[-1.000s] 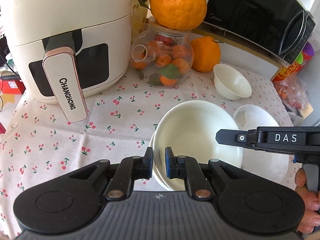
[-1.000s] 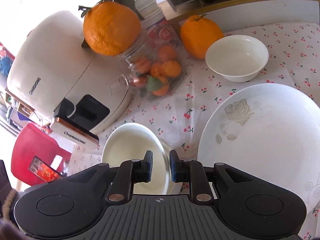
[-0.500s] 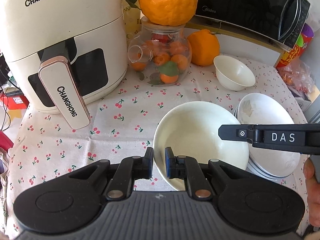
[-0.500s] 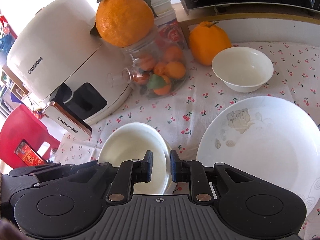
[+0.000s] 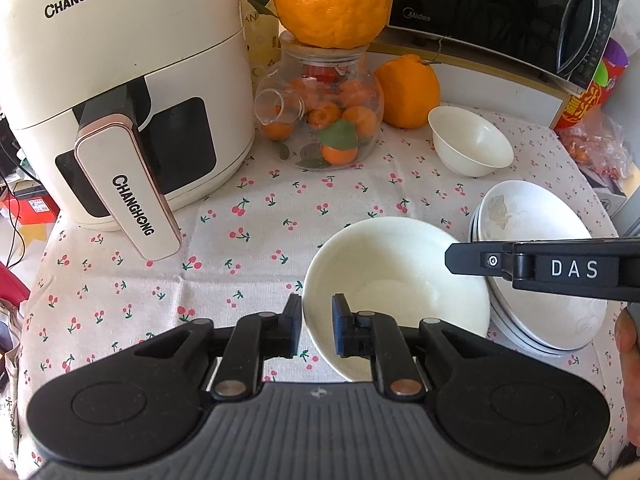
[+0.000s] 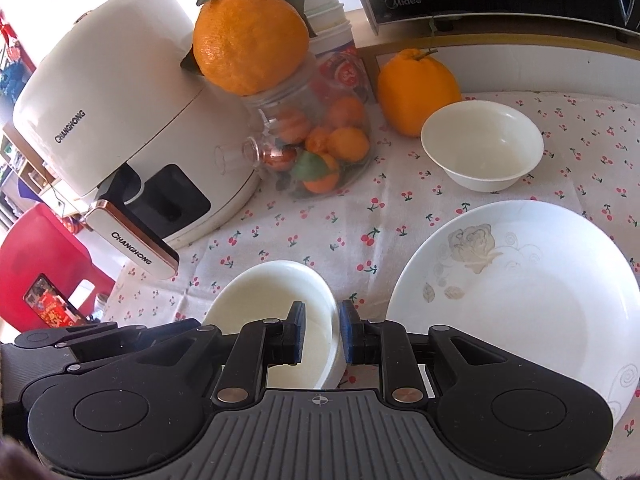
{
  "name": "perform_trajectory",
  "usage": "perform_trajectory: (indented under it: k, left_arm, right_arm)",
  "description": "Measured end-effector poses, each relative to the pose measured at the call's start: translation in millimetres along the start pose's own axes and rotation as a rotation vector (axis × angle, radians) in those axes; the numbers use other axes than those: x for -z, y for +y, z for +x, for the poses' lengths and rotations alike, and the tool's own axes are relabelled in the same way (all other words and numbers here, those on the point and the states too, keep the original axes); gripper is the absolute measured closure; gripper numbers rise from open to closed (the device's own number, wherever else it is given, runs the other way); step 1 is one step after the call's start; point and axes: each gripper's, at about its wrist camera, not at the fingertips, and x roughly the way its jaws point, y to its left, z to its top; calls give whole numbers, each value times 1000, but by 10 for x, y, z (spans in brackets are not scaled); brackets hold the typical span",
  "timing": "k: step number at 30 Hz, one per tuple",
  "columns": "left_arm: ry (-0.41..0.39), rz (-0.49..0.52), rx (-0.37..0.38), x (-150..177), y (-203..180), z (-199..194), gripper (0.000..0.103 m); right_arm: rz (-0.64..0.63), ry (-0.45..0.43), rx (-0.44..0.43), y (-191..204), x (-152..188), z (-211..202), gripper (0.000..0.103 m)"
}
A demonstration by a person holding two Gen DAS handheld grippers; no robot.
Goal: Organize plates and bowls
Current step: 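Set the bowl down and open the left gripper while the right gripper releases its bowl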
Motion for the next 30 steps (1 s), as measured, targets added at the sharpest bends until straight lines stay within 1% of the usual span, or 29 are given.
perform_trajectory:
  k: [2,5,7,8,10,12,14,16,17,19,21,25,28,30]
  left_arm:
    - [-1,-1,2,-4,2,-2,81]
    - [-5,-5,5,-10,4,-12,74]
    - [-11,-7,6,-19,4,-20,65]
    - [-14,-9,6,-23,3,-25,63]
    - [-21,-12,8,-33,-1,-35,53]
    - [-29,-16,11,-51,-5,-46,47]
    - [-38,-21,17,-69,-11,-59,39]
    - [-51,-29,21,-92,-21,-75,27]
    - [-58,-33,23,-103,-27,-84,24]
    - [-68,-43,27,-128,-41,-95,13]
    - [-77,-56,33,-155,-59,-92,10]
    - [-89,-77,39,-243,-121,-57,3]
    - [-89,-94,39,-334,-181,-26,0]
    - [-85,-114,42,-403,-222,1,1]
  right_arm:
    - [7,4,-1,-10,-5,0,83]
    - [26,5,-13,-37,-22,-15,75]
    - [31,-2,-19,-48,-33,-35,72]
    - [33,-6,-19,-54,-41,-48,70]
    - [41,-15,-20,-70,-55,-71,64]
    - [53,-25,-23,-97,-74,-99,55]
    - [65,-37,-22,-131,-99,-131,48]
    - [79,-50,-21,-172,-129,-168,44]
    - [87,-57,-21,-197,-145,-186,41]
    - [106,-73,-22,-254,-179,-227,35]
    - [127,-90,-22,-317,-215,-269,28]
    - [184,-124,-21,-489,-294,-347,24]
    - [234,-145,-13,-643,-350,-383,22]
    - [269,-156,-13,-754,-389,-402,22]
